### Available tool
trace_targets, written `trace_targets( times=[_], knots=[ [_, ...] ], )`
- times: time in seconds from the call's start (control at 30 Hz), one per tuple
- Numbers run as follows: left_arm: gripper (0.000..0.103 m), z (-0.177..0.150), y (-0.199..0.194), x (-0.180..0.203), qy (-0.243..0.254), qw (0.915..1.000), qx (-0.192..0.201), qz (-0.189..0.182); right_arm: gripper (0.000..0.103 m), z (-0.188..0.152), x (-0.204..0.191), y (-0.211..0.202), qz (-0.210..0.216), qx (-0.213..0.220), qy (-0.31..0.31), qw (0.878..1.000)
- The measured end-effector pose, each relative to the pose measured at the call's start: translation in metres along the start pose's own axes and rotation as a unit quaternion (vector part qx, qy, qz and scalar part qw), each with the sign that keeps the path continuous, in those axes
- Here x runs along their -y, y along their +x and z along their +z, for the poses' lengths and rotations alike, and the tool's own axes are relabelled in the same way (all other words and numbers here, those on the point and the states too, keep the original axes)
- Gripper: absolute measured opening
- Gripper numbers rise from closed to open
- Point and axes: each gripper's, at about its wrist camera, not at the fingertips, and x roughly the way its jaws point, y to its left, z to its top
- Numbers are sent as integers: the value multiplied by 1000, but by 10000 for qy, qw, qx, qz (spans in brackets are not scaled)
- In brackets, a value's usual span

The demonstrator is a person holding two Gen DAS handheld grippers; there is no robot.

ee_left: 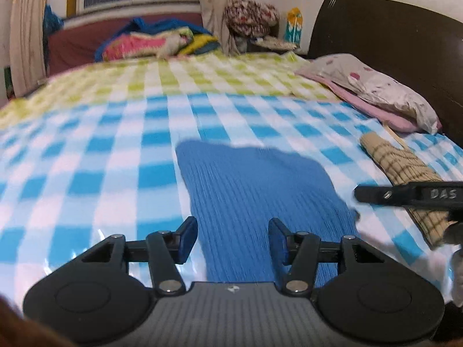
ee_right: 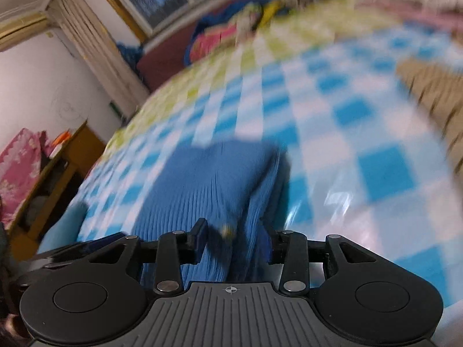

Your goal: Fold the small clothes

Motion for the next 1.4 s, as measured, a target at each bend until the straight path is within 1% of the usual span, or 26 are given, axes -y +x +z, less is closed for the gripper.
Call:
trace_targets(
  times=[0.07,0.13,0.17,0.23,0.27,0.33,0.37,0.53,0.7,0.77,0.8,0.83,0.97,1.07,1.1,1.2,1.4],
  knots=[
    [59,7,10,2,-10,9997,-53,244,38,6,-14,-9,-240,449,-359,9981],
    [59,10,22,2,-65,9989,-180,433,38,12,-29,2,-356,581,-751,9948],
    [60,10,28,2,-66,9984,-239,501,36,14,-34,10,-359,563,-867,9940],
    [62,9,36,4,-64,9975,-336,620,27,13,-40,34,-213,360,-987,9942],
    [63,8,38,5,-51,9973,-350,641,26,14,-40,45,-238,254,-1002,9944],
    [67,6,40,7,11,9972,-341,661,21,9,-35,61,-473,134,-1060,9932],
    [69,5,41,8,51,9971,-340,680,21,7,-29,65,-539,110,-1035,9931],
    [71,3,44,9,-18,9965,-382,743,20,3,-13,65,-411,97,-749,9963],
    [71,1,36,16,54,9952,-357,908,21,-3,-21,55,-533,184,-841,9949],
    [71,0,33,19,60,9952,-357,907,23,-4,-26,46,-567,242,-867,9943],
    [71,-1,31,19,53,9953,-361,902,27,-4,-28,41,-576,275,-891,9940],
    [71,-1,30,20,44,9953,-372,894,27,-5,-30,37,-579,298,-918,9936],
    [72,-5,26,22,-21,9955,-430,849,27,-10,-36,26,-651,335,-1081,9914],
    [73,-10,25,24,-32,9954,-481,823,28,-16,-34,30,-790,132,-1082,9909],
    [75,-12,24,24,-40,9955,-499,808,28,-18,-33,32,-843,68,-1068,9907],
    [77,-17,23,25,-63,9952,-572,786,28,-22,-32,31,-905,50,-1054,9903],
    [77,-19,22,26,-98,9955,-593,731,28,-25,-39,24,-973,76,-1084,9893]
  ],
)
